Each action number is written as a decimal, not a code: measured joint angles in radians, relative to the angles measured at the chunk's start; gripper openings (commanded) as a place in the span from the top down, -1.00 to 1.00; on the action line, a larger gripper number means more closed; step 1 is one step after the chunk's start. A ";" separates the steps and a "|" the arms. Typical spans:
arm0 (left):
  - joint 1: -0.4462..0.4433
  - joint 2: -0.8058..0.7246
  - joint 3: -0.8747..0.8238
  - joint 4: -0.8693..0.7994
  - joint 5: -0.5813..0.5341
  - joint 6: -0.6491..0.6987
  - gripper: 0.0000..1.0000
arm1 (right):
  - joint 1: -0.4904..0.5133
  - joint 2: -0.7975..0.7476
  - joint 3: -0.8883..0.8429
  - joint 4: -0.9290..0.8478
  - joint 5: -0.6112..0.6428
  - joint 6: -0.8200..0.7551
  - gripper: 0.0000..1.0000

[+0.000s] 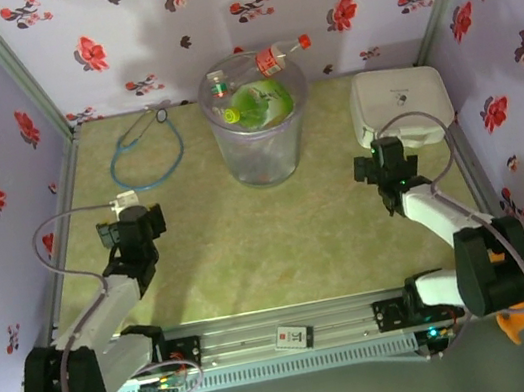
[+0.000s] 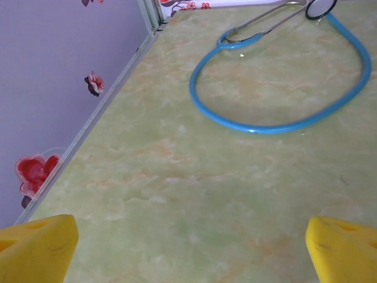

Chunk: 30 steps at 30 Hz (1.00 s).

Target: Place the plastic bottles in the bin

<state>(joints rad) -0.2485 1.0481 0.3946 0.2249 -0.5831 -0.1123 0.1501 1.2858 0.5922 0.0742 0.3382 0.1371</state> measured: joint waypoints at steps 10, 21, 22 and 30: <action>0.064 0.185 -0.084 0.333 0.098 0.060 -0.99 | 0.000 0.149 -0.088 0.354 0.050 -0.035 -0.99; 0.153 0.390 -0.094 0.683 0.206 0.097 -0.99 | -0.058 0.218 -0.182 0.661 0.031 -0.076 -0.99; 0.160 0.410 -0.098 0.703 0.212 0.097 -0.99 | -0.062 0.218 -0.183 0.669 0.024 -0.075 -0.99; 0.186 0.498 -0.068 0.727 0.270 0.094 -0.99 | -0.092 0.268 -0.217 0.787 -0.029 -0.072 -0.99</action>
<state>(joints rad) -0.0624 1.5459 0.3264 0.9516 -0.3134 -0.0181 0.0582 1.5539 0.3756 0.8616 0.3096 0.0647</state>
